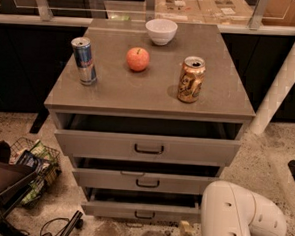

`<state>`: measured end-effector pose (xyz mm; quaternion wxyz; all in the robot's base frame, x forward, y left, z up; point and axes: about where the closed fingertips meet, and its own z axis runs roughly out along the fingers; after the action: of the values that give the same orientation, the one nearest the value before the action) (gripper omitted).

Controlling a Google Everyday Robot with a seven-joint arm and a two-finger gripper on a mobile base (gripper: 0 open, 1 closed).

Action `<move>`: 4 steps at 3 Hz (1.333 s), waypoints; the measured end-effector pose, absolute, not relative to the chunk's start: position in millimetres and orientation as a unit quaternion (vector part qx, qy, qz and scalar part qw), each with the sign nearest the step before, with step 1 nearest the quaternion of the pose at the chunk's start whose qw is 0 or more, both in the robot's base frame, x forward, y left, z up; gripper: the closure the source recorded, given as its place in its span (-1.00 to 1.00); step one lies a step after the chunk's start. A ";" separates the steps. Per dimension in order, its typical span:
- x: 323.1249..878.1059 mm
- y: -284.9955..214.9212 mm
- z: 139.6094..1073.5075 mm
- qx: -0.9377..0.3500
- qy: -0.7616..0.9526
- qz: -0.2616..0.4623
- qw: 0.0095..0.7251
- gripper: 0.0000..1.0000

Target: Close bottom drawer

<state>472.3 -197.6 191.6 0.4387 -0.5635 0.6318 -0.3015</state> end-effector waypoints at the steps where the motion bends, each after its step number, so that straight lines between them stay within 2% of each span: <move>1: 478.3 -192.2 188.8 -0.567 0.629 -0.299 0.440 1.00; 3: 530.8 -131.4 154.4 -0.591 0.598 -0.261 0.475 1.00; 4: 529.0 -131.1 154.3 -0.591 0.598 -0.260 0.475 1.00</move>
Offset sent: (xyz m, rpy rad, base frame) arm 0.0822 0.0808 -0.0468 0.0415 -0.0346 0.1370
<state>529.0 -131.1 154.3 0.4746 -0.5909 0.5981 -0.2603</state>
